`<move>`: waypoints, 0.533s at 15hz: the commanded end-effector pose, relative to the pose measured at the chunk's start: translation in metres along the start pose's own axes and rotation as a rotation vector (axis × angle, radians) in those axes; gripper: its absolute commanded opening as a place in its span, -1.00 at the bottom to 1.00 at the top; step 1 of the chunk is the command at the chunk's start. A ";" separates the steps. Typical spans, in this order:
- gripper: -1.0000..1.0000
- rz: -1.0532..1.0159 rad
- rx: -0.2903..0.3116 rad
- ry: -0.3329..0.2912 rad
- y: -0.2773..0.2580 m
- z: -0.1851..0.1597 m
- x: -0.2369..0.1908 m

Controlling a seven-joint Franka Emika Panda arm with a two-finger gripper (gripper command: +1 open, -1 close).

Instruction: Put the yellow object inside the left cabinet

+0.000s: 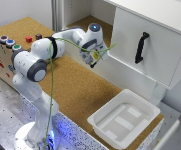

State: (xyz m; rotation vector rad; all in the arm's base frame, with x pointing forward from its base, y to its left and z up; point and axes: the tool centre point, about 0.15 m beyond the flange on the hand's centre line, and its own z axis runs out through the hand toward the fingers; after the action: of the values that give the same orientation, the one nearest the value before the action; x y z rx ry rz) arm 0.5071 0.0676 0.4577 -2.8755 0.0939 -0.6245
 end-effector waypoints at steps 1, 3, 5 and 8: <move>-1.00 -0.134 0.024 0.020 -0.092 0.001 0.025; -1.00 -0.182 0.028 0.045 -0.117 0.004 0.049; -1.00 -0.230 0.031 0.054 -0.142 0.013 0.071; -1.00 -0.254 0.065 0.035 -0.170 0.029 0.089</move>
State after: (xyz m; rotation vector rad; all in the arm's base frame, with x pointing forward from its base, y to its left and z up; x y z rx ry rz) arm 0.5365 0.1764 0.4970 -2.8036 -0.1745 -0.8298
